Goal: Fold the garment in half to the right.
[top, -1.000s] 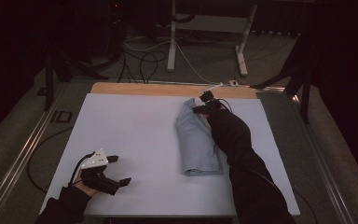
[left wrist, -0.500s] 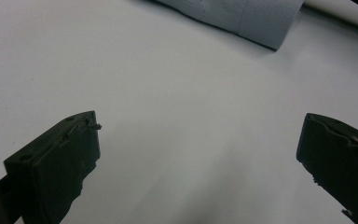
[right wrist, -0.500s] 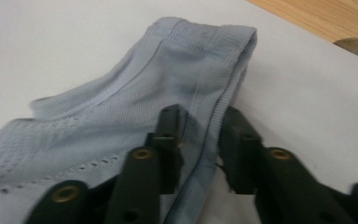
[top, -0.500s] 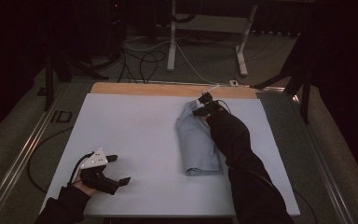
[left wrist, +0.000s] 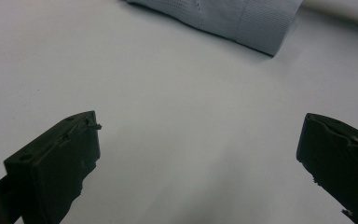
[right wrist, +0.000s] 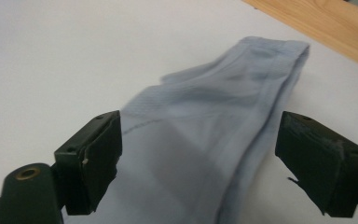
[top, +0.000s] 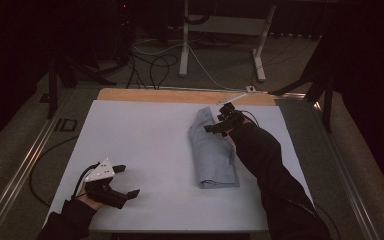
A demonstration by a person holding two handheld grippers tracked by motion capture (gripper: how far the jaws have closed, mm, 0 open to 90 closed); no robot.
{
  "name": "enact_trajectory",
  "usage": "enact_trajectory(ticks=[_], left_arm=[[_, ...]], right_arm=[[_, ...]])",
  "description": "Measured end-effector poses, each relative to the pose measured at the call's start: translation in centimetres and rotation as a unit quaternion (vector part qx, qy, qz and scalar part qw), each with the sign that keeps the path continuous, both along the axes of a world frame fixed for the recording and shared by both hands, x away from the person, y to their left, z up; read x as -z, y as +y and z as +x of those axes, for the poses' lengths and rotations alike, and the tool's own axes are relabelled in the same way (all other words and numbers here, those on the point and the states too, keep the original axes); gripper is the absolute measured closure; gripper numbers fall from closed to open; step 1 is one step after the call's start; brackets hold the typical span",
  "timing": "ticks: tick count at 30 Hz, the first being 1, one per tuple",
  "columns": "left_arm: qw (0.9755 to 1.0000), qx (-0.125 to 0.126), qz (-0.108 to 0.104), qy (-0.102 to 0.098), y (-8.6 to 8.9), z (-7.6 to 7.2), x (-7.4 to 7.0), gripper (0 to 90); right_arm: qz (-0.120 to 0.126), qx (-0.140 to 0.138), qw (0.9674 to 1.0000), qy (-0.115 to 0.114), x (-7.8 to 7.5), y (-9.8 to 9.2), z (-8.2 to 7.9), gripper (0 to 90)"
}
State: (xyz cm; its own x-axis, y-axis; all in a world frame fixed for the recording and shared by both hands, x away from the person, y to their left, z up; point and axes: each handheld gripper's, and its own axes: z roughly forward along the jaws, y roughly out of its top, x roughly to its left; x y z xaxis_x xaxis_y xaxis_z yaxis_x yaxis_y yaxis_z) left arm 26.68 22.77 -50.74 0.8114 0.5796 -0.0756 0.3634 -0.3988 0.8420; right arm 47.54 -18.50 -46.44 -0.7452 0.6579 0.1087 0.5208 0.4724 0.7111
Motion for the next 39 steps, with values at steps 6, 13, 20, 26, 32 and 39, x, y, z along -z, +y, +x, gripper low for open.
enact_trajectory(ticks=[6, 13, 20, 26, 32, 39], left_arm=[[1.0, 0.002, 0.003, 0.002, -0.1, 0.0, 0.1, 0.4], [1.0, 0.007, 0.001, 0.002, -0.1, 0.0, 0.1, 0.4], [1.0, 0.007, 0.001, 0.003, -0.1, 0.0, 0.1, 0.4], [1.0, 0.007, 0.0, 0.002, 0.0, 0.0, 0.1, 0.4], [1.0, 0.008, -0.001, 0.004, 0.0, 0.0, 0.1, 0.4], [1.0, 0.008, 0.0, 0.004, 0.0, 0.0, 0.1, 0.4]], right_arm=[[0.017, -0.037, 0.9991, -0.009, -0.6, -0.4, -4.1, 15.0], [0.032, -0.069, 0.9962, -0.043, -1.1, -0.1, -8.9, 44.7], [0.0, -0.107, 0.9923, -0.062, -0.6, 0.5, -11.4, 89.8], [-0.019, -0.148, 0.9878, -0.047, 1.5, 1.2, -12.8, 90.0], [-0.039, -0.153, 0.9872, -0.021, 4.5, 0.7, -13.0, 90.0], [-0.039, -0.161, 0.9861, -0.007, 5.6, 0.1, -13.6, 90.0]])
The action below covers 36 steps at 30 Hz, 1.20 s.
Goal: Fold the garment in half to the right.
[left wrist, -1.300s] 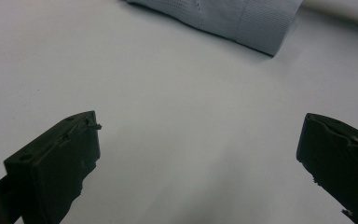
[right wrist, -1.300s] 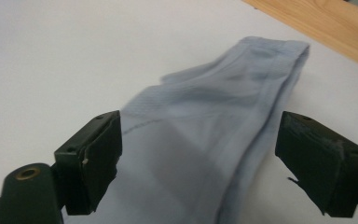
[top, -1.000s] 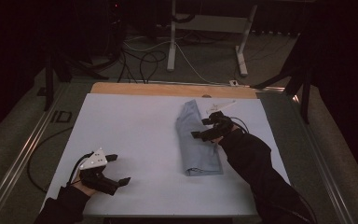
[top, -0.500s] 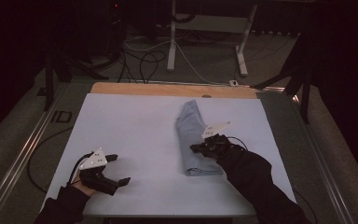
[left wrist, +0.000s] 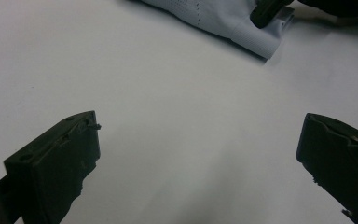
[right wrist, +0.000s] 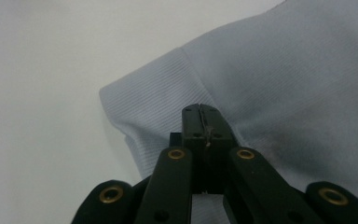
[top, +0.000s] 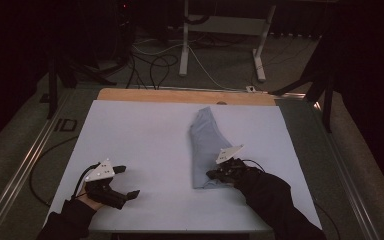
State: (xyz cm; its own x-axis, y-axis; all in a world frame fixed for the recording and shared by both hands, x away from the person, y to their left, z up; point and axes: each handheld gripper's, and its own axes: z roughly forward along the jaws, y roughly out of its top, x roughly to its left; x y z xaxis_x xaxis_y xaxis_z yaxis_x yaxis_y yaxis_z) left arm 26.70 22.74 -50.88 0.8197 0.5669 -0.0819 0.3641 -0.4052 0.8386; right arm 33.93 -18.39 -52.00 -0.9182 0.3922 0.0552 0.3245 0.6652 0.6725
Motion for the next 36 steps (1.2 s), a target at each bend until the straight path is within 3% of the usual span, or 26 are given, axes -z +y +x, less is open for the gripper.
enact_trajectory(ticks=[5, 8, 9, 14, 16, 20, 21, 23, 26, 28, 30, 31, 36], left_arm=[[1.0, 0.001, 0.002, -0.001, -0.1, 0.0, 0.0, 0.4], [1.0, 0.001, 0.001, 0.0, -0.1, 0.0, 0.0, 0.4], [1.0, 0.0, 0.0, 0.0, 0.0, 0.0, 0.0, 0.4], [1.0, 0.0, -0.001, 0.0, 0.1, -0.1, 0.0, 0.4], [1.0, 0.001, -0.001, -0.003, 0.1, -0.1, -0.1, 0.4], [1.0, -0.001, -0.002, -0.002, 0.1, -0.1, -0.2, 0.4], [1.0, 0.0, -0.002, -0.002, 0.1, -0.1, -0.1, 0.4], [1.0, 0.002, -0.001, -0.002, 0.0, 0.0, -0.1, 0.4], [1.0, 0.002, 0.0, -0.002, 0.0, -0.1, -0.1, 0.4], [1.0, 0.003, -0.001, -0.002, 0.0, -0.1, -0.1, 0.4], [1.0, 0.001, -0.003, -0.002, 0.1, -0.1, -0.1, 0.4], [1.0, 0.001, -0.003, -0.002, 0.1, -0.1, -0.2, 0.4], [1.0, 0.001, -0.003, -0.002, 0.2, -0.1, -0.1, 0.4]], right_arm=[[0.017, 0.013, 0.9997, 0.013, 0.1, -0.1, 0.1, 90.0], [0.018, 0.01, 0.9998, 0.008, -0.1, -0.3, 0.1, 89.9], [0.029, 0.011, 0.9995, 0.002, -0.8, -0.7, -0.2, 89.0], [0.045, 0.017, 0.9988, -0.003, -1.5, -2.0, -1.2, 78.3], [0.055, 0.029, 0.998, 0.003, -1.2, -3.4, -2.0, 68.6], [0.042, 0.033, 0.9986, 0.0, -0.5, -4.6, -2.8, 61.9], [0.026, 0.036, 0.999, -0.005, 0.0, -5.0, -3.2, 61.3], [0.002, 0.035, 0.9992, -0.019, 0.3, -5.2, -3.3, 62.4], [-0.009, 0.031, 0.9989, -0.035, 0.4, -5.2, -3.3, 66.4], [-0.018, 0.039, 0.9981, -0.045, 0.4, -5.1, -3.4, 74.8], [-0.02, 0.037, 0.9979, -0.049, 0.4, -5.1, -3.4, 77.7], [-0.023, 0.046, 0.9975, -0.049, 0.3, -5.3, -3.1, 87.0], [-0.017, 0.041, 0.9982, -0.04, -0.1, -5.6, -3.1, 88.1]])
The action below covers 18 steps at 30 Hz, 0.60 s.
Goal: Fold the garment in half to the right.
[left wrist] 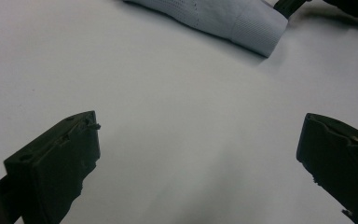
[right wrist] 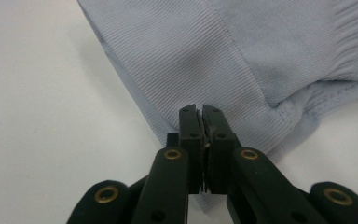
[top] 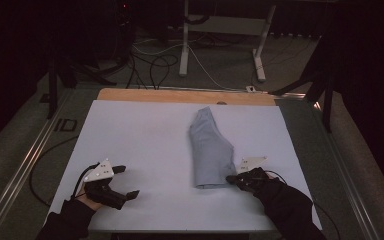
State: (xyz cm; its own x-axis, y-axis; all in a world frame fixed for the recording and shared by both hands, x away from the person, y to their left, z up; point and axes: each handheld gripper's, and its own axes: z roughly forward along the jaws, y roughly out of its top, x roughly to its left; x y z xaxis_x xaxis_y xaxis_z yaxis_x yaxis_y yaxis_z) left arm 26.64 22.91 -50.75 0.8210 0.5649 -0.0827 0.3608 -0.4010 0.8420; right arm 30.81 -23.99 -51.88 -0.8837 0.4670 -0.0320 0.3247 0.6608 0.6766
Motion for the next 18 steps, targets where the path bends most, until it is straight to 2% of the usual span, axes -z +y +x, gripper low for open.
enact_trajectory(ticks=[6, 8, 15, 18], left_arm=[[1.0, 0.001, 0.001, 0.0, -0.1, 0.0, 0.0, 0.4], [1.0, 0.002, 0.002, -0.001, -0.1, -0.1, 0.0, 0.4], [1.0, 0.001, 0.002, -0.002, 0.0, 0.0, -0.1, 0.4], [1.0, 0.0, 0.002, -0.002, 0.0, -0.1, -0.1, 0.4]], right_arm=[[0.016, 0.0, 0.9999, 0.003, -0.8, -1.1, -0.4, 88.2], [0.017, 0.002, 0.9998, 0.013, -0.7, -1.5, -0.5, 88.3], [0.014, 0.006, 0.9998, 0.016, -0.7, -2.1, -0.7, 88.4], [0.011, 0.001, 0.9995, 0.03, -0.2, -2.2, -0.7, 88.4]])
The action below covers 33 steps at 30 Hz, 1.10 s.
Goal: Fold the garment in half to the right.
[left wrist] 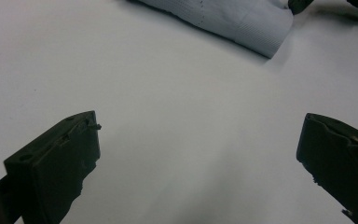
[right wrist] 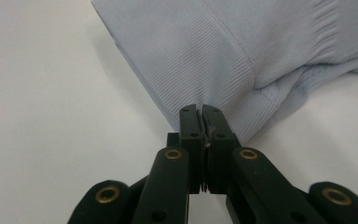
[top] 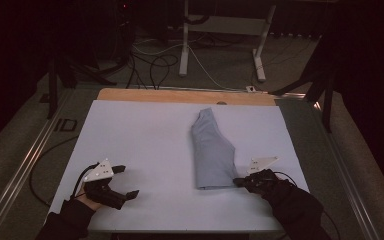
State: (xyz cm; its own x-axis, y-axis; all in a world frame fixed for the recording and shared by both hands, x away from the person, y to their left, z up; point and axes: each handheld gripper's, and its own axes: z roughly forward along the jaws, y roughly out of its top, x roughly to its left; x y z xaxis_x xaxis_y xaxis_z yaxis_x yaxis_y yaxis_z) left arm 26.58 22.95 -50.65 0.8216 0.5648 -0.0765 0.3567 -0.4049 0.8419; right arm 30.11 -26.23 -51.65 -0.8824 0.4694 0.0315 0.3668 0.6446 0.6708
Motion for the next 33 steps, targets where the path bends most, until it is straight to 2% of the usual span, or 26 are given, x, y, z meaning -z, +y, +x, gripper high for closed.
enact_trajectory(ticks=[2, 4, 9, 10, 11, 12, 13, 15, 16, 17, 18, 20, 21, 22, 23, 25, 26, 27, 28, 29, 30, 31, 33], left_arm=[[1.0, 0.0, -0.001, 0.0, 0.0, 0.0, 0.0, 0.4], [1.0, -0.002, -0.003, 0.001, 0.1, 0.0, 0.0, 0.4], [1.0, -0.001, -0.003, 0.0, 0.1, 0.0, 0.0, 0.4], [1.0, -0.001, -0.003, 0.001, 0.1, 0.0, 0.0, 0.4], [1.0, 0.0, -0.002, 0.0, 0.0, 0.0, 0.0, 0.4], [1.0, 0.001, -0.001, 0.0, 0.0, 0.0, 0.0, 0.4], [1.0, 0.001, -0.002, 0.0, 0.1, 0.0, -0.1, 0.4], [1.0, 0.0, -0.002, 0.0, 0.1, 0.0, -0.1, 0.4], [1.0, 0.001, -0.001, -0.001, 0.1, 0.0, -0.1, 0.4], [1.0, 0.001, -0.001, -0.001, 0.1, 0.0, -0.1, 0.4], [1.0, 0.001, -0.002, 0.0, 0.1, 0.0, -0.1, 0.4], [1.0, 0.0, -0.002, 0.0, 0.1, 0.0, -0.1, 0.4], [1.0, 0.0, -0.002, -0.001, 0.1, 0.0, -0.1, 0.4], [1.0, 0.001, -0.002, -0.002, 0.1, 0.0, -0.1, 0.4], [1.0, 0.001, -0.002, -0.002, 0.1, 0.0, -0.2, 0.4], [1.0, 0.0, -0.002, -0.002, 0.1, 0.0, -0.2, 0.4], [1.0, -0.001, -0.002, -0.001, 0.2, 0.0, -0.2, 0.4], [1.0, 0.001, -0.001, -0.002, 0.1, 0.0, -0.2, 0.4], [1.0, 0.001, -0.002, -0.002, 0.1, 0.0, -0.2, 0.4], [1.0, 0.001, -0.002, -0.002, 0.1, 0.0, -0.2, 0.4], [1.0, 0.001, -0.003, -0.001, 0.1, 0.0, -0.2, 0.4], [1.0, 0.0, -0.002, -0.001, 0.2, 0.0, -0.1, 0.4], [1.0, 0.002, -0.002, -0.001, 0.1, 0.0, -0.1, 0.4]], right_arm=[[-0.006, -0.005, 1.0, 0.004, 0.4, 0.0, 0.0, 88.3], [0.002, -0.01, 0.9999, 0.014, 0.7, -0.1, 0.1, 87.0], [0.007, -0.02, 0.9997, 0.011, 0.8, -0.1, -0.1, 78.6], [0.011, -0.023, 0.9996, 0.014, 0.8, -0.1, -0.1, 73.6], [0.011, -0.023, 0.9996, 0.014, 0.8, -0.1, -0.1, 73.6], [0.013, -0.024, 0.9995, 0.018, 0.7, -0.1, -0.1, 69.4], [0.018, -0.033, 0.999, 0.025, 0.6, 0.2, -0.1, 59.6], [0.024, -0.037, 0.9986, 0.029, 0.3, 0.4, -0.1, 53.0], [0.027, -0.041, 0.9985, 0.024, 0.0, 0.5, -0.1, 48.1], [0.027, -0.041, 0.9985, 0.024, 0.0, 0.5, -0.1, 48.1], [0.04, -0.035, 0.9985, 0.015, -0.5, 0.5, -0.1, 39.1], [0.066, -0.027, 0.9974, 0.015, -1.0, 0.4, 0.2, 29.9], [0.066, -0.027, 0.9974, 0.015, -1.0, 0.4, 0.2, 29.9], [0.075, -0.025, 0.9967, 0.017, -1.2, 0.4, 0.3, 24.4], [0.082, -0.024, 0.9963, 0.009, -1.6, 0.3, 0.4, 17.5], [0.084, -0.018, 0.9963, 0.004, -1.7, 0.4, 0.4, 16.3], [0.09, -0.015, 0.9959, -0.003, -1.7, 0.4, 0.4, 12.3], [0.102, -0.013, 0.9943, -0.025, -1.8, 0.6, 0.4, 10.4], [0.102, -0.01, 0.9942, -0.032, -1.8, 0.7, 0.4, 9.7], [0.102, -0.01, 0.9942, -0.032, -1.8, 0.7, 0.4, 9.7], [0.119, -0.009, 0.9919, -0.041, -1.9, 0.7, 0.4, 9.1], [0.119, -0.009, 0.9919, -0.041, -1.9, 0.7, 0.4, 9.1], [0.135, -0.002, 0.9898, -0.045, -2.2, 0.8, 0.6, 8.7]])
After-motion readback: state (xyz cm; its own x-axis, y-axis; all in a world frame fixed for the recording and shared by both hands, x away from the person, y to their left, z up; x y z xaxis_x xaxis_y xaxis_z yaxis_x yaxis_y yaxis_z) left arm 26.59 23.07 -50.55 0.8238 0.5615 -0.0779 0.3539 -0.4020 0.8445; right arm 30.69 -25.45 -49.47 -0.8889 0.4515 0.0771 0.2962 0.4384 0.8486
